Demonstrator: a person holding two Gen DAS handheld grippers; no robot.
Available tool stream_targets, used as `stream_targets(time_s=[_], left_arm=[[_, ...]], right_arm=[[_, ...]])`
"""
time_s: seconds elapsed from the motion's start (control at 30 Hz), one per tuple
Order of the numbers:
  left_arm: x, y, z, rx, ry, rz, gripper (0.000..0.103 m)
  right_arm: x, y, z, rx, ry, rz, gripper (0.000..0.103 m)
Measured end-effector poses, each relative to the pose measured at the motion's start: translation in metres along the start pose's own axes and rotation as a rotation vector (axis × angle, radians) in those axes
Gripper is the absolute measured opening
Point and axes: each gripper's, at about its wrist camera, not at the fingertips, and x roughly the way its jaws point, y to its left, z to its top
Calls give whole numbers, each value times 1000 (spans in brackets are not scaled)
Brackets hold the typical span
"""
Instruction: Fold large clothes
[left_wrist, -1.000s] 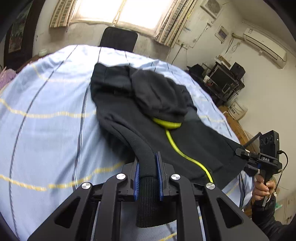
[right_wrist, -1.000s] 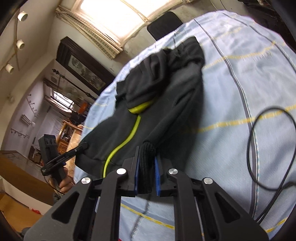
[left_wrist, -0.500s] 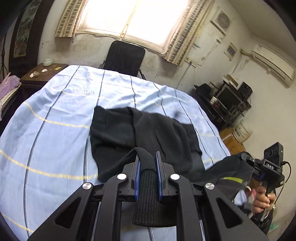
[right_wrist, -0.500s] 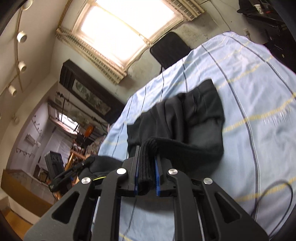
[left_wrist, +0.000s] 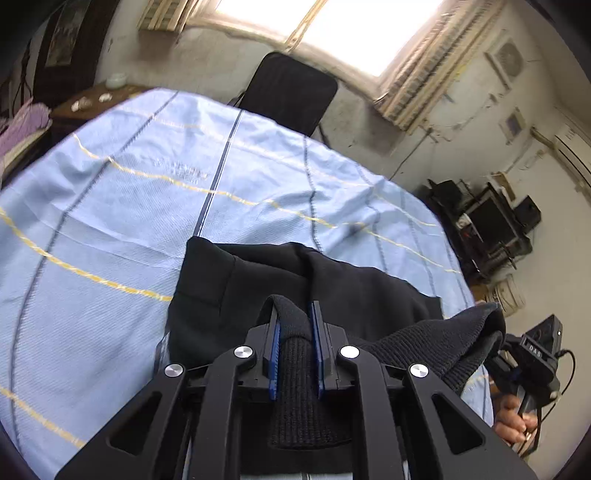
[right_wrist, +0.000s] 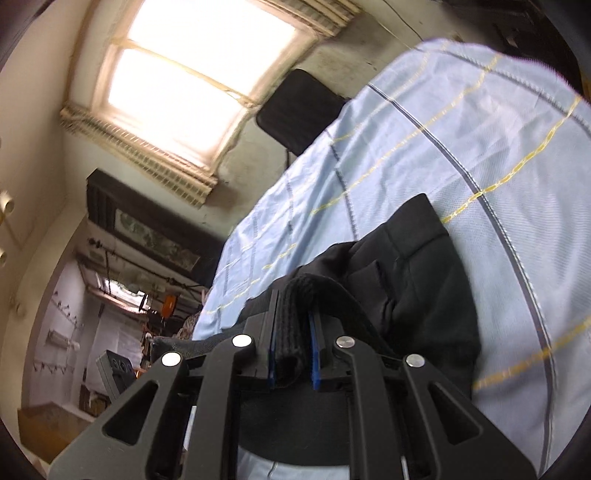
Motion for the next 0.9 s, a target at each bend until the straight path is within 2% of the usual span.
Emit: stream_targets(time_s=[0.23, 0.33, 0.43, 0.47, 0.5, 0.53, 0.57, 0.6, 0.63, 0.67, 0.73, 0.8, 0.9], left_arm=[[65, 25, 0, -22, 61, 21, 16], [72, 27, 0, 4, 63, 16, 18], [65, 32, 2, -21, 78, -15, 19], [63, 32, 4, -39, 81, -34, 23], [57, 34, 6, -59, 81, -59, 26], [49, 36, 8, -72, 70, -88, 35], [39, 35, 11, -75, 45, -97, 51], [28, 35, 13, -70, 3, -70, 63], [18, 33, 15, -61, -39, -34, 76], [2, 32, 17, -36, -104, 13, 78], [-9, 32, 20, -18, -136, 23, 82], [-11, 36, 22, -23, -138, 9, 82], [6, 35, 19, -10, -83, -16, 82]], right_arm=[[50, -47, 14, 82, 45, -47, 13], [62, -56, 12, 67, 62, -65, 13], [60, -61, 13, 84, 74, -27, 16], [58, -61, 13, 94, 74, -11, 19], [51, -59, 15, 101, 66, 22, 33], [44, -56, 17, 95, 51, 32, 46], [33, -49, 19, 72, 16, 39, 68], [25, -42, 22, 49, -7, 39, 74], [15, -32, 25, 4, -30, 39, 74], [9, -25, 26, -26, -43, 38, 74], [0, -14, 26, -76, -70, 23, 74], [5, -11, 25, -113, -72, -17, 74], [19, -12, 19, -144, -45, -74, 73]])
